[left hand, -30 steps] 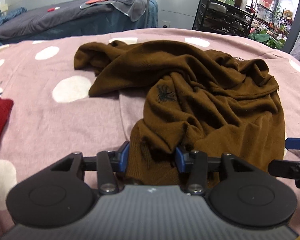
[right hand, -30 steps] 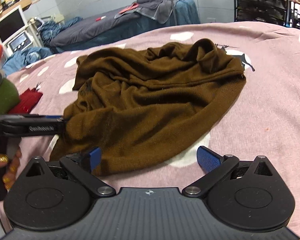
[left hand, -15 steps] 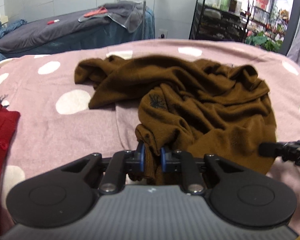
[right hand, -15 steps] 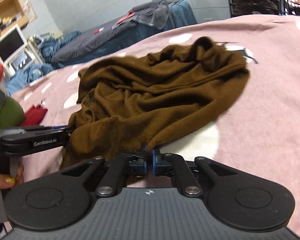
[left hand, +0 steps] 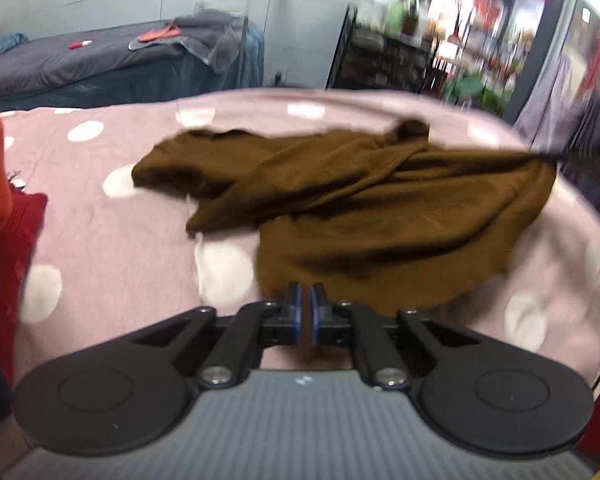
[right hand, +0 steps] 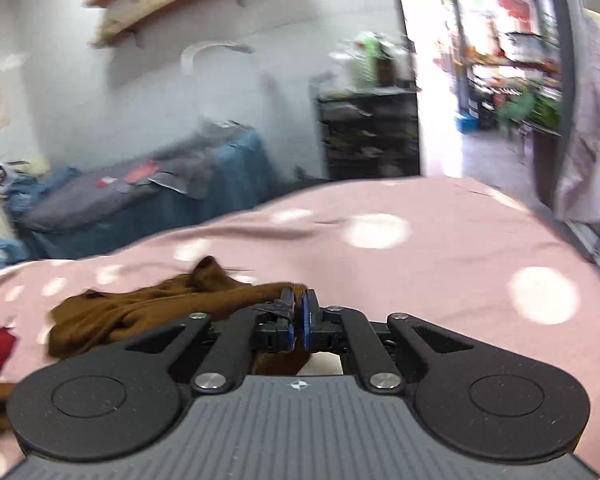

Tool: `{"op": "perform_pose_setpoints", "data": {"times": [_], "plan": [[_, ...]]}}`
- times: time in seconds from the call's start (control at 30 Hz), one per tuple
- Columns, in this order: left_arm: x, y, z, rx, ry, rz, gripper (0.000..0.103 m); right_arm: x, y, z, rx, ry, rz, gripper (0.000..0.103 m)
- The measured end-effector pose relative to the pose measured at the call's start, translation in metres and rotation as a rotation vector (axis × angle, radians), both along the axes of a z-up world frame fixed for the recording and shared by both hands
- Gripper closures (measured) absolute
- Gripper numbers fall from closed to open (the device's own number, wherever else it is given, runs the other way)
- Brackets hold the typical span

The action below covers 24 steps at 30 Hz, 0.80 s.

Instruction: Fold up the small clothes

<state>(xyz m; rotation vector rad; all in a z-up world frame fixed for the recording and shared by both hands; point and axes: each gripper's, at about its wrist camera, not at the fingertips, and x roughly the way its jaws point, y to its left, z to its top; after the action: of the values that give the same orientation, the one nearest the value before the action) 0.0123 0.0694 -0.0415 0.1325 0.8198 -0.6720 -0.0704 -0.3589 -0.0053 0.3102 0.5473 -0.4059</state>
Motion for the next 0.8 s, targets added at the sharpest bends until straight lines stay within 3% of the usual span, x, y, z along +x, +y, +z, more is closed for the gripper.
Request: {"op": "perform_pose_setpoints", "data": {"times": [0.07, 0.1, 0.13, 0.17, 0.23, 0.27, 0.33, 0.37, 0.53, 0.67, 0.73, 0.8], "plan": [[-0.008, -0.003, -0.010, 0.038, 0.007, -0.015, 0.098, -0.001, 0.004, -0.004, 0.026, -0.001, 0.013, 0.097], [-0.008, -0.004, -0.017, 0.050, 0.019, -0.001, 0.098, 0.000, 0.010, -0.006, 0.034, 0.011, 0.046, 0.091], [-0.007, -0.003, -0.022, 0.057, 0.034, 0.018, 0.096, 0.000, 0.016, -0.009, 0.040, 0.018, 0.065, 0.072], [-0.006, -0.001, -0.024, 0.048, 0.048, 0.036, 0.095, -0.004, 0.021, -0.013, 0.043, 0.014, 0.060, 0.063], [-0.003, 0.005, -0.024, 0.004, 0.076, 0.062, 0.083, -0.016, 0.027, -0.018, 0.047, 0.000, 0.037, 0.015], [-0.002, 0.006, -0.024, -0.015, 0.090, 0.066, 0.078, -0.026, 0.028, -0.021, 0.051, -0.005, 0.026, 0.007], [-0.002, 0.003, -0.024, -0.046, 0.119, 0.054, 0.056, -0.046, 0.025, -0.019, 0.055, -0.021, 0.028, 0.004], [-0.003, -0.002, -0.027, -0.053, 0.132, 0.040, 0.052, -0.053, 0.026, -0.021, 0.048, -0.022, 0.039, 0.004], [-0.016, -0.030, -0.047, -0.053, 0.176, -0.013, 0.051, -0.079, 0.036, -0.029, -0.041, 0.014, 0.096, 0.006], [-0.021, -0.058, -0.062, -0.009, 0.153, -0.022, 0.058, -0.074, 0.040, -0.046, -0.107, 0.094, 0.136, 0.009], [-0.023, -0.069, -0.063, 0.017, 0.109, -0.026, 0.075, -0.065, 0.039, -0.054, -0.128, 0.101, 0.153, 0.010], [-0.017, -0.072, -0.063, -0.013, 0.130, -0.007, 0.088, -0.058, 0.044, -0.060, -0.170, 0.093, 0.183, 0.010]]}}
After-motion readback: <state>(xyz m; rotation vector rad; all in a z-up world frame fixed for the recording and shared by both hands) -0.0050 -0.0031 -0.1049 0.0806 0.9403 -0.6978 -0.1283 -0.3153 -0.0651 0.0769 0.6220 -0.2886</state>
